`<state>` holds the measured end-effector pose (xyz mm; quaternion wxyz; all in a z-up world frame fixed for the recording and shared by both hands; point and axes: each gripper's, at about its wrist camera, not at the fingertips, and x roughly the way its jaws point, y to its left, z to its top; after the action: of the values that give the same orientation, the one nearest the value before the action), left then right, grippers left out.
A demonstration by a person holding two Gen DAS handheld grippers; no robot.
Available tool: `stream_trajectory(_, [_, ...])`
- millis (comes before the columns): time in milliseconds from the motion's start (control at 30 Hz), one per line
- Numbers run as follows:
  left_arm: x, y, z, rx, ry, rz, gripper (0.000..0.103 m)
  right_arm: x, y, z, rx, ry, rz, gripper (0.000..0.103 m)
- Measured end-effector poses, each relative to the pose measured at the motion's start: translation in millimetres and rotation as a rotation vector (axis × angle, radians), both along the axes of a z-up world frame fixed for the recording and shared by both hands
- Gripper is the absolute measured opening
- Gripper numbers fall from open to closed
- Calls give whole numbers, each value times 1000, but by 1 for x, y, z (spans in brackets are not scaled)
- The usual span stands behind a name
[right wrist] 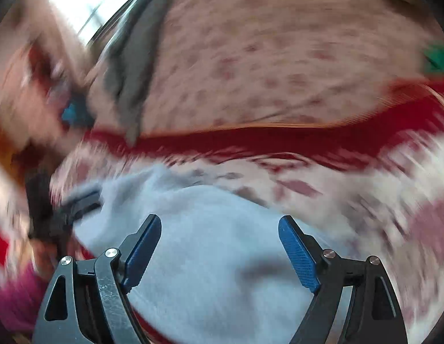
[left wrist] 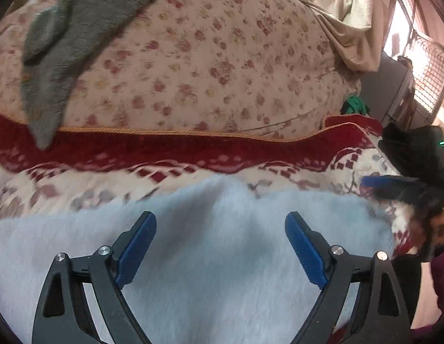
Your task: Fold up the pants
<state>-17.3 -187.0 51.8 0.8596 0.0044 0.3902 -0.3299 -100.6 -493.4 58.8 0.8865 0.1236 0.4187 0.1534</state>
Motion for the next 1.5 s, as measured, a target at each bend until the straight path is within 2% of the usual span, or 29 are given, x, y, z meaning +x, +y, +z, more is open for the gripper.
stream_trajectory(167, [37, -41, -8, 87, 3, -78, 91, 77, 29, -44, -43, 131, 161, 88])
stream_trajectory(267, [55, -59, -20, 141, 21, -100, 91, 96, 35, -67, -95, 183, 225, 88])
stream_trajectory(300, [60, -63, -26, 158, 31, -107, 91, 98, 36, -73, -102, 199, 241, 85])
stream_trajectory(333, [63, -67, -31, 175, 39, -113, 91, 98, 38, -79, -96, 213, 255, 79])
stream_trajectory(367, [66, -71, -37, 191, 45, -120, 91, 96, 38, -82, -95, 219, 270, 55])
stream_trajectory(400, [67, -74, -43, 206, 48, -129, 91, 91, 42, -84, -115, 213, 283, 39])
stream_trajectory(433, [67, -78, -49, 227, 44, -138, 90, 86, 44, -84, -133, 202, 288, 34])
stream_trajectory(500, [67, -84, -57, 269, 34, -136, 65, 76, 47, -82, -159, 176, 283, 22])
stream_trajectory(533, [67, -87, -61, 267, 47, -149, 45, 70, 47, -78, -168, 156, 271, 19])
stream_trajectory(633, [67, -90, -63, 262, 31, -129, 34, 61, 49, -66, -198, 116, 233, 10])
stream_trajectory(700, [70, -86, -63, 230, 38, -100, 31, 55, 49, -62, -243, 89, 186, 10])
stream_trajectory(800, [76, -81, -69, 190, 87, -60, 30, 58, 47, -78, -233, 132, 102, 10])
stream_trajectory(900, [68, -79, -68, 189, 64, -36, 31, 58, 53, -81, -247, 125, 70, 16])
stream_trajectory(933, [65, -77, -65, 185, 56, -25, 35, 57, 53, -78, -241, 122, 63, 16])
stream_trajectory(967, [62, -75, -61, 189, 47, -7, 44, 56, 53, -75, -239, 122, 56, 17])
stream_trajectory(1000, [60, -73, -58, 191, 37, 7, 48, 55, 52, -71, -239, 120, 44, 22])
stream_trajectory(1067, [53, -67, -49, 182, 17, 35, 64, 49, 50, -65, -245, 122, 14, 32])
stream_trajectory(1133, [47, -60, -40, 168, 3, 57, 67, 42, 52, -59, -217, 121, 19, 45])
stream_trajectory(1167, [44, -57, -37, 167, -5, 63, 69, 39, 54, -57, -212, 114, 17, 57])
stream_trajectory(1200, [40, -54, -33, 168, -14, 72, 71, 34, 56, -52, -208, 101, 9, 64])
stream_trajectory(1233, [37, -51, -30, 172, -24, 81, 74, 31, 57, -49, -205, 91, 3, 64])
stream_trajectory(1500, [10, -16, -13, 207, -67, 163, 77, 12, 74, -28, -157, 44, -42, 66])
